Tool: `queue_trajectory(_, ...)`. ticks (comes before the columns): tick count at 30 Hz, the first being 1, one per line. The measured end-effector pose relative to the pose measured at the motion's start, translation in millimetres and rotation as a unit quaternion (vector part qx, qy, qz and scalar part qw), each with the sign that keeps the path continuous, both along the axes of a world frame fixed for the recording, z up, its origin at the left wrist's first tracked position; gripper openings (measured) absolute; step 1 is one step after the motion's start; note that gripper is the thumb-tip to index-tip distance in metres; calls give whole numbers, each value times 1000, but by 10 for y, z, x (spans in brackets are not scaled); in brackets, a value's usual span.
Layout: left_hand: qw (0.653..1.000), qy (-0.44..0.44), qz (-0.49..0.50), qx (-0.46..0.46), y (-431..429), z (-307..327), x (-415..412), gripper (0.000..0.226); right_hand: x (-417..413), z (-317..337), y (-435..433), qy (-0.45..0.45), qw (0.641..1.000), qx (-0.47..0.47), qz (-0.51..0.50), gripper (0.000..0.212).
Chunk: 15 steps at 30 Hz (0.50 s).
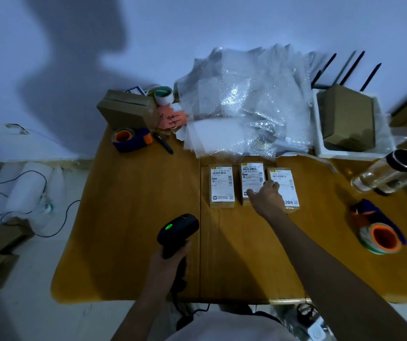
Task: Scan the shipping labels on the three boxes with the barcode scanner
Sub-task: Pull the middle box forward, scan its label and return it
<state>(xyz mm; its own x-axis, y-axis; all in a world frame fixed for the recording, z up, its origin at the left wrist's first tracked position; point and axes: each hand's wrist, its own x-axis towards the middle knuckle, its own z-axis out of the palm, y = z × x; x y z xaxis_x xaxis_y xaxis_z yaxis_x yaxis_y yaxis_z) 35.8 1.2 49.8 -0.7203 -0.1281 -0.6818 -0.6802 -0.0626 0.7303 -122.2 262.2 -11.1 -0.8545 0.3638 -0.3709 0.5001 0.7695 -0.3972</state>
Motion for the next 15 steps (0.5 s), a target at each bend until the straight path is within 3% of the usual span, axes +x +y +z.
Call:
queue_trajectory(4, 999, 31, -3, -20, -39, 32, -23, 22, -55, -61, 18, -40, 997, 58, 40, 92)
queue_trajectory(15, 999, 15, 1, -32, 116, -78, 247, 18, -100, -107, -111, -37, 989, 133, 46, 98)
